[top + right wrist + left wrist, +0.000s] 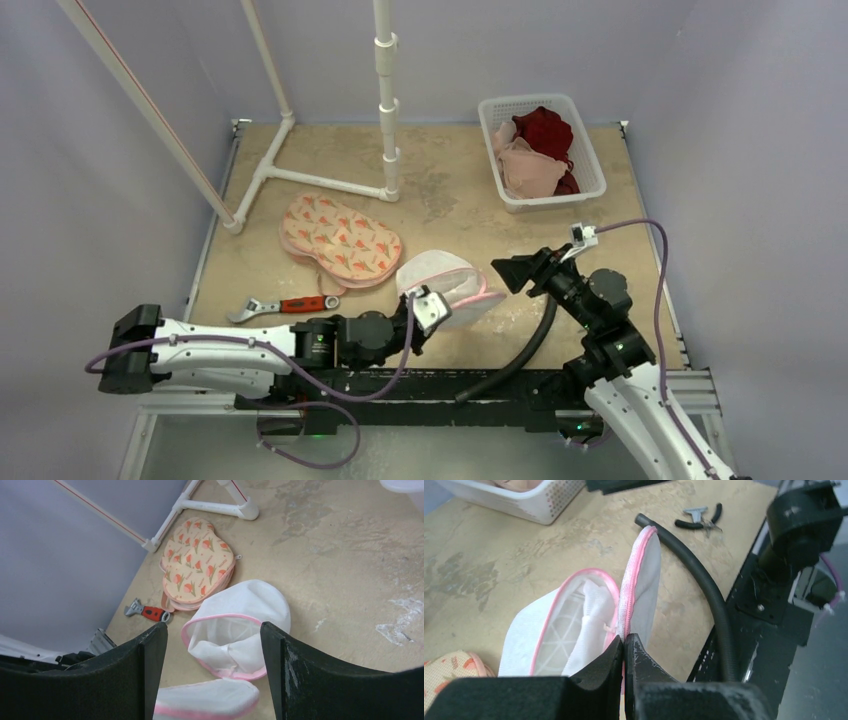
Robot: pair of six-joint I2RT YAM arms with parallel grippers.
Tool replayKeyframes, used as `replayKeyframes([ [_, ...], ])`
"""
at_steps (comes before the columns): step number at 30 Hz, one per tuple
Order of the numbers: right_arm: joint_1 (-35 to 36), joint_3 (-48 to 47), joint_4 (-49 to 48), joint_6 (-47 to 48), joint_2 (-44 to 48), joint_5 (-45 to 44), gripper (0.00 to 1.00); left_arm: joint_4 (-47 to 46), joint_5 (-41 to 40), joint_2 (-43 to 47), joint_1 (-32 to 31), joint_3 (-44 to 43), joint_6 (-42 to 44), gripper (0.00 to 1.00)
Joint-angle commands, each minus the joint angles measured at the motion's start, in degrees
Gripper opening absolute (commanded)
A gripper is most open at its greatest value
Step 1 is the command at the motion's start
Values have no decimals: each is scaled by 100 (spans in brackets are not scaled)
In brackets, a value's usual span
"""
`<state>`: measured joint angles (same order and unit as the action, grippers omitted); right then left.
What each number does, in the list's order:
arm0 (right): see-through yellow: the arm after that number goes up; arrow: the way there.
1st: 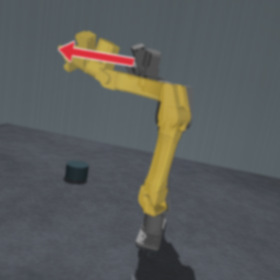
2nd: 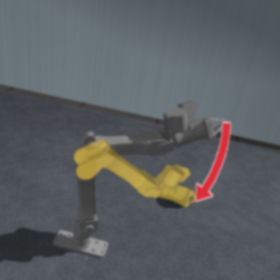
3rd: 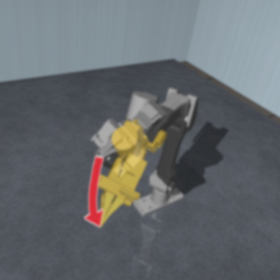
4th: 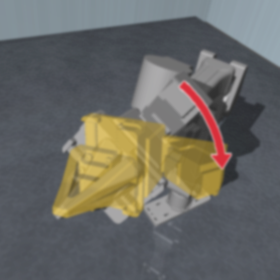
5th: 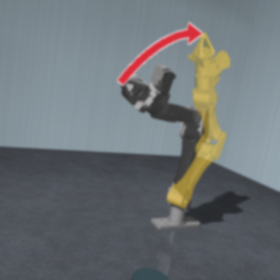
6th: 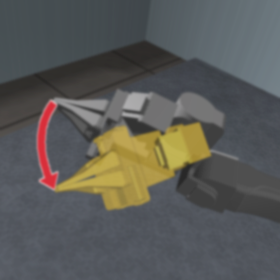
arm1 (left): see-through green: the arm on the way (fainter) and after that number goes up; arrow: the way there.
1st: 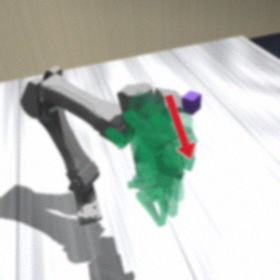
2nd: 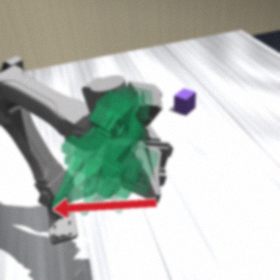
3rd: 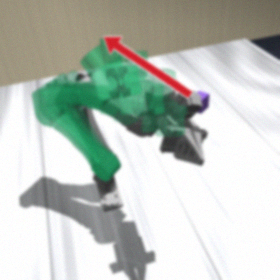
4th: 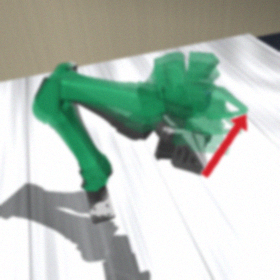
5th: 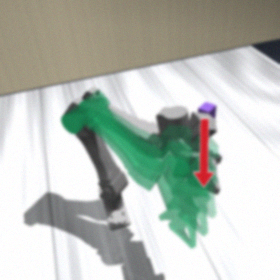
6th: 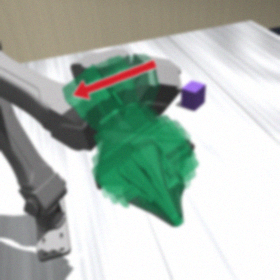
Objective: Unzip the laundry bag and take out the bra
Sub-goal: Close the laundry bag at the center of the board.
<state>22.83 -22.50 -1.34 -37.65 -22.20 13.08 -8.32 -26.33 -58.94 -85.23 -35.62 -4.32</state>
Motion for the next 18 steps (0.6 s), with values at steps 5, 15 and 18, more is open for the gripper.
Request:
replayKeyframes([
  [5,11,247,-599,-265,39,-115,72,-1076,-310,648,1020,457,-1448,0],
  [15,11,554,-1369,-743,-520,67,71,-1361,69,963,2727,730,-4096,0],
  [18,12,622,-1883,-840,-1007,443,69,-1704,167,1059,2979,1149,-4938,0],
])
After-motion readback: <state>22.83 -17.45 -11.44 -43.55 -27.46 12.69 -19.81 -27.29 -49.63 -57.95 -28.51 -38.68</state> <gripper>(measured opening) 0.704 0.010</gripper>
